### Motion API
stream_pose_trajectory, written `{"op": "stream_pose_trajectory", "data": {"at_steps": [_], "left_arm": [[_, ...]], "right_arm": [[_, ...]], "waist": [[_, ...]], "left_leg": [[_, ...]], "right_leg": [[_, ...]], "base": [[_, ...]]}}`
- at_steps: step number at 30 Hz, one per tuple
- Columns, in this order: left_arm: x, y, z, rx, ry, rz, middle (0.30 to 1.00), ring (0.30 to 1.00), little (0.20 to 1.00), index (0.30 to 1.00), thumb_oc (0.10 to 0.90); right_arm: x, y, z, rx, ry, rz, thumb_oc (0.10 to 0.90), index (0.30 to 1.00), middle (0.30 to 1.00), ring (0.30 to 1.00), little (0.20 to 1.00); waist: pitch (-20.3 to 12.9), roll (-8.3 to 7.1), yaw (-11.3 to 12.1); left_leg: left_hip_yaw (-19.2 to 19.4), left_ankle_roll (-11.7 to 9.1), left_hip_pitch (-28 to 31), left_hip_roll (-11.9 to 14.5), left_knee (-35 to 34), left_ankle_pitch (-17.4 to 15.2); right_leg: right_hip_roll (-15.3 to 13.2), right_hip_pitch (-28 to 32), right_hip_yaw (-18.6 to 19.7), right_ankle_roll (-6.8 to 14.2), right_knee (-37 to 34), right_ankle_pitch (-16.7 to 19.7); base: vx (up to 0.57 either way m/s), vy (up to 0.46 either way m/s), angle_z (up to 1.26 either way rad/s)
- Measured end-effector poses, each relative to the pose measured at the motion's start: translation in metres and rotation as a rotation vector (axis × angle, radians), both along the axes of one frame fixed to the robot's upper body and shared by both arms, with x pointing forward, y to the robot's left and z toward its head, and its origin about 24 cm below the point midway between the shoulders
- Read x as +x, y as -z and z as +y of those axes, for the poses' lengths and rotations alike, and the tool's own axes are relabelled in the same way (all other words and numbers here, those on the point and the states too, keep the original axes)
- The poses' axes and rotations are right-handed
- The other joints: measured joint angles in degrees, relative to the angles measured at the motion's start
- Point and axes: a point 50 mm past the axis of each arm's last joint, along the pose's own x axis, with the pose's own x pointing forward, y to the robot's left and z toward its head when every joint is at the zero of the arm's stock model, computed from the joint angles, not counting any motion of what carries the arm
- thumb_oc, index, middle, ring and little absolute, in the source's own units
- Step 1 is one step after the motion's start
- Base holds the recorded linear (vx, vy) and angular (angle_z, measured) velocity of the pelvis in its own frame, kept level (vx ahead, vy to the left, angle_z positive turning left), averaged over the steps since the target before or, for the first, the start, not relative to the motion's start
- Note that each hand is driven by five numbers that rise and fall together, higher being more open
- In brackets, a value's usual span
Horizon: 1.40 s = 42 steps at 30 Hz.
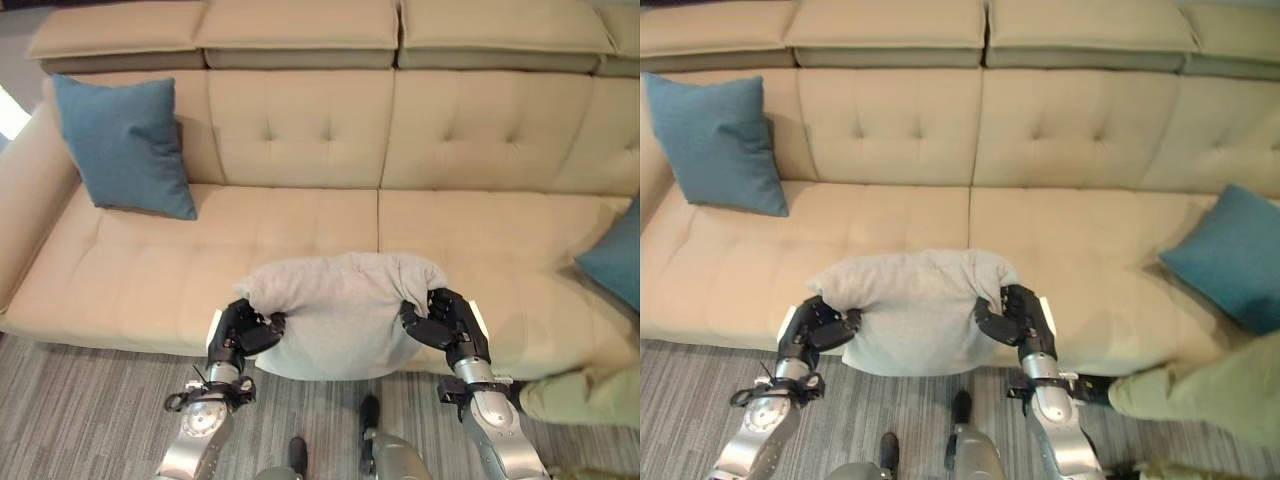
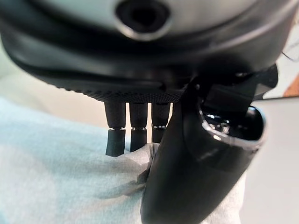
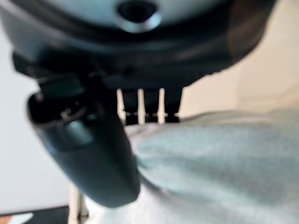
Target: Pick up all the scattered cushions and arrange them neatly on the sofa.
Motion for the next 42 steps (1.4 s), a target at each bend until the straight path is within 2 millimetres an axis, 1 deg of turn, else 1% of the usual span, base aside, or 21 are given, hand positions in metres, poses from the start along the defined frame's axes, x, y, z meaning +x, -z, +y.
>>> {"op": "stream_pose_trajectory", "data": {"at_steps": [1, 3, 5, 8, 9, 10, 13, 14, 17, 18, 20, 21, 24, 26, 30, 31, 32, 33, 34, 39, 42], "left_arm": [[0.001, -0.001, -0.001, -0.001, 0.002, -0.003, 0.300, 0.300, 0.300, 0.300, 0.400], [0.001, -0.002, -0.002, -0.011, 0.001, -0.008, 0.300, 0.300, 0.300, 0.300, 0.400], [0.005, -0.005, -0.004, -0.014, 0.010, -0.022, 0.300, 0.300, 0.300, 0.300, 0.400], [0.008, -0.008, -0.004, -0.010, 0.016, -0.035, 0.300, 0.300, 0.300, 0.300, 0.400], [0.009, -0.009, -0.005, -0.009, 0.018, -0.039, 0.300, 0.300, 0.300, 0.300, 0.400], [0.010, -0.009, -0.005, -0.010, 0.020, -0.040, 0.300, 0.300, 0.300, 0.300, 0.400], [0.010, -0.008, -0.003, -0.001, 0.018, -0.035, 0.300, 0.300, 0.300, 0.300, 0.400], [0.008, -0.006, 0.001, 0.012, 0.011, -0.014, 0.300, 0.300, 0.300, 0.300, 0.400], [0.006, -0.005, 0.001, 0.018, 0.017, -0.005, 0.300, 0.300, 0.300, 0.300, 0.400], [0.009, -0.007, 0.001, 0.023, 0.024, -0.013, 0.300, 0.300, 0.300, 0.300, 0.400], [0.009, -0.008, 0.002, 0.029, 0.025, -0.016, 0.300, 0.300, 0.300, 0.300, 0.400], [0.010, -0.009, 0.005, 0.044, 0.025, -0.019, 0.300, 0.300, 0.300, 0.300, 0.400], [0.017, -0.017, 0.008, 0.069, 0.034, -0.053, 0.300, 0.300, 0.300, 0.300, 0.400], [0.021, -0.022, 0.012, 0.079, 0.018, -0.075, 0.300, 0.300, 0.300, 0.300, 0.400], [0.022, -0.024, 0.018, 0.089, -0.003, -0.082, 0.300, 0.300, 0.300, 0.300, 0.400], [0.021, -0.024, 0.019, 0.100, -0.002, -0.080, 0.300, 0.300, 0.300, 0.300, 0.400], [0.019, -0.023, 0.019, 0.101, 0.002, -0.077, 0.300, 0.300, 0.300, 0.300, 0.400], [0.017, -0.022, 0.018, 0.097, 0.001, -0.074, 0.300, 0.300, 0.300, 0.300, 0.400], [0.013, -0.017, 0.017, 0.081, -0.012, -0.058, 0.300, 0.300, 0.300, 0.300, 0.400], [0.012, -0.017, 0.013, 0.070, -0.012, -0.059, 0.300, 0.300, 0.300, 0.300, 0.400], [0.016, -0.020, 0.010, 0.075, -0.019, -0.078, 0.300, 0.300, 0.300, 0.300, 0.400]], "right_arm": [[0.000, -0.001, -0.001, -0.002, 0.000, -0.004, 0.400, 0.300, 0.300, 0.300, 0.300], [0.004, -0.005, 0.000, 0.008, 0.000, -0.022, 0.400, 0.300, 0.300, 0.300, 0.300], [0.005, -0.007, 0.000, 0.020, 0.010, -0.029, 0.400, 0.300, 0.300, 0.300, 0.300], [0.005, -0.007, 0.000, 0.037, 0.020, -0.031, 0.400, 0.300, 0.300, 0.300, 0.300], [0.005, -0.007, 0.000, 0.040, 0.022, -0.033, 0.400, 0.300, 0.300, 0.300, 0.300], [0.006, -0.007, 0.000, 0.043, 0.028, -0.032, 0.400, 0.300, 0.300, 0.300, 0.300], [0.006, -0.005, 0.000, 0.048, 0.032, -0.025, 0.400, 0.300, 0.300, 0.300, 0.300], [0.005, -0.002, 0.004, 0.050, 0.020, -0.012, 0.400, 0.300, 0.300, 0.300, 0.300], [0.003, -0.001, 0.003, 0.045, 0.020, -0.006, 0.400, 0.300, 0.300, 0.300, 0.300], [0.004, -0.001, 0.005, 0.056, 0.020, -0.011, 0.400, 0.300, 0.300, 0.300, 0.300], [0.005, -0.001, 0.007, 0.074, 0.029, -0.015, 0.400, 0.300, 0.300, 0.300, 0.300], [0.004, 0.000, 0.008, 0.084, 0.030, -0.013, 0.400, 0.300, 0.300, 0.300, 0.300], [0.005, -0.002, 0.008, 0.083, 0.025, -0.018, 0.400, 0.300, 0.300, 0.300, 0.300], [0.008, -0.004, 0.013, 0.088, -0.002, -0.027, 0.400, 0.300, 0.300, 0.300, 0.300], [0.008, -0.004, 0.018, 0.079, -0.031, -0.030, 0.400, 0.300, 0.300, 0.300, 0.300], [0.005, -0.002, 0.016, 0.076, -0.022, -0.018, 0.400, 0.300, 0.300, 0.300, 0.300], [0.003, 0.000, 0.015, 0.076, -0.020, -0.013, 0.400, 0.300, 0.300, 0.300, 0.300], [0.004, 0.000, 0.016, 0.078, -0.021, -0.010, 0.400, 0.300, 0.300, 0.300, 0.300], [0.003, 0.003, 0.016, 0.076, -0.018, -0.002, 0.400, 0.300, 0.300, 0.300, 0.300], [0.004, 0.004, 0.013, 0.050, -0.012, 0.004, 0.400, 0.300, 0.300, 0.300, 0.300], [0.009, -0.001, 0.013, 0.033, -0.002, -0.016, 0.400, 0.300, 0.300, 0.300, 0.300]], "waist": [[0.0, -0.31, -0.2], [-0.1, -0.23, 0.7], [0.2, -0.70, 0.8], [0.8, -2.61, 0.9], [1.0, -2.95, 0.9], [1.1, -3.60, 1.2], [1.1, -3.61, 2.7], [1.2, -3.56, 2.9], [0.5, -2.44, 2.5], [0.5, -2.15, 2.0], [0.5, -1.62, 1.7], [0.5, -1.97, 1.0], [0.5, -1.95, 0.9], [0.6, -1.72, 1.5], [0.7, -1.53, 2.3], [0.5, -2.01, 2.2], [0.2, -2.66, 2.5], [0.2, -3.31, 2.7], [0.0, -2.85, 2.6], [-0.6, -1.94, 1.9], [-0.7, -1.64, 0.9]], "left_leg": [[0.4, -0.1, -2.0, 0.1, 4.4, -0.6], [1.9, -0.3, -6.2, 2.5, 13.8, -1.0], [2.5, -0.2, -8.6, 2.4, 14.6, -1.1], [4.0, 0.2, -9.9, 1.8, 4.3, -1.0], [4.6, -0.3, -10.4, 1.8, 2.3, -0.6], [4.5, -1.4, -11.4, 1.2, -4.8, 0.6], [3.0, -0.7, -13.8, 1.8, -9.2, 4.4], [3.1, 0.6, -13.4, 1.7, -9.2, 5.3], [1.7, 1.0, -9.7, 1.0, -10.2, 7.3], [1.9, 4.2, -7.3, 0.2, -11.7, 10.5], [2.5, 5.2, -5.7, 0.2, -12.0, 10.1], [3.1, 6.6, -3.7, -1.1, -12.3, 9.1], [3.1, 8.7, -1.7, -3.7, -12.2, 7.1], [3.0, 8.6, -1.3, -4.0, -13.1, 7.1], [2.2, 8.1, -0.1, -3.9, -14.5, 7.2], [1.5, 7.7, 0.3, -4.5, -14.9, 7.4], [1.4, 7.4, 0.6, -5.0, -15.6, 7.6], [1.5, 6.8, 1.4, -5.4, -16.1, 7.4], [1.3, 5.7, 2.2, -4.7, -17.3, 7.7], [1.0, 3.5, 2.9, -1.7, -19.9, 8.8], [0.9, 3.0, 2.7, -0.8, -19.9, 8.9]], "right_leg": [[0.2, 0.4, -0.2, -1.6, -0.3, 1.0], [1.9, 2.0, -0.1, -3.5, -1.0, -0.2], [2.7, 3.3, -0.1, -3.3, -2.6, -1.6], [4.1, 6.2, -0.9, -2.6, -5.7, -1.8], [4.4, 6.7, -1.0, -2.6, -6.3, -1.8], [5.2, 7.8, -0.8, -2.5, -8.2, -1.8], [7.3, 9.0, -0.1, -2.7, -9.1, -2.0], [7.9, 10.8, 0.0, -2.5, -9.1, -2.7], [8.1, 12.4, 0.4, -2.2, -7.8, -4.4], [7.2, 11.3, 1.5, -1.0, -3.7, -6.5], [5.2, 7.7, 1.6, 2.5, 6.7, -9.9], [2.2, 4.8, 1.6, 5.8, 16.7, -13.3], [-4.6, 0.8, 2.2, 7.9, 27.2, -15.2], [-6.9, -0.7, 3.0, 8.0, 25.2, -15.2], [-7.6, 0.4, 3.3, 8.9, 10.2, -13.4], [-7.3, 1.6, 3.5, 9.6, 5.3, -8.9], [-7.6, 2.2, 3.8, 9.7, 3.8, -7.2], [-7.4, 3.3, 4.1, 8.6, 2.2, -4.6], [-6.6, 4.5, 4.2, 8.0, -0.1, -1.1], [-2.6, 8.0, 3.1, 5.1, -8.6, 2.9], [-1.5, 8.5, 2.8, 4.8, -9.9, 3.7]], "base": [[0.09, -0.080, 0.20], [0.15, -0.066, -0.13], [0.19, -0.019, -0.02], [0.26, 0.061, 0.03], [0.28, 0.108, 0.07], [0.20, 0.081, 0.00], [0.21, 0.130, -0.22], [0.22, 0.169, -0.28], [0.15, 0.177, -0.20], [0.12, 0.216, -0.32], [0.12, 0.223, -0.23], [0.08, 0.136, -0.10], [0.07, 0.061, 0.03], [0.09, -0.014, 0.03], [0.09, -0.063, 0.10], [0.11, -0.044, 0.38], [0.12, -0.054, 0.29], [0.12, -0.050, 0.08], [0.12, -0.067, 0.00], [0.11, -0.055, -0.03], [0.05, -0.014, 0.00]]}}
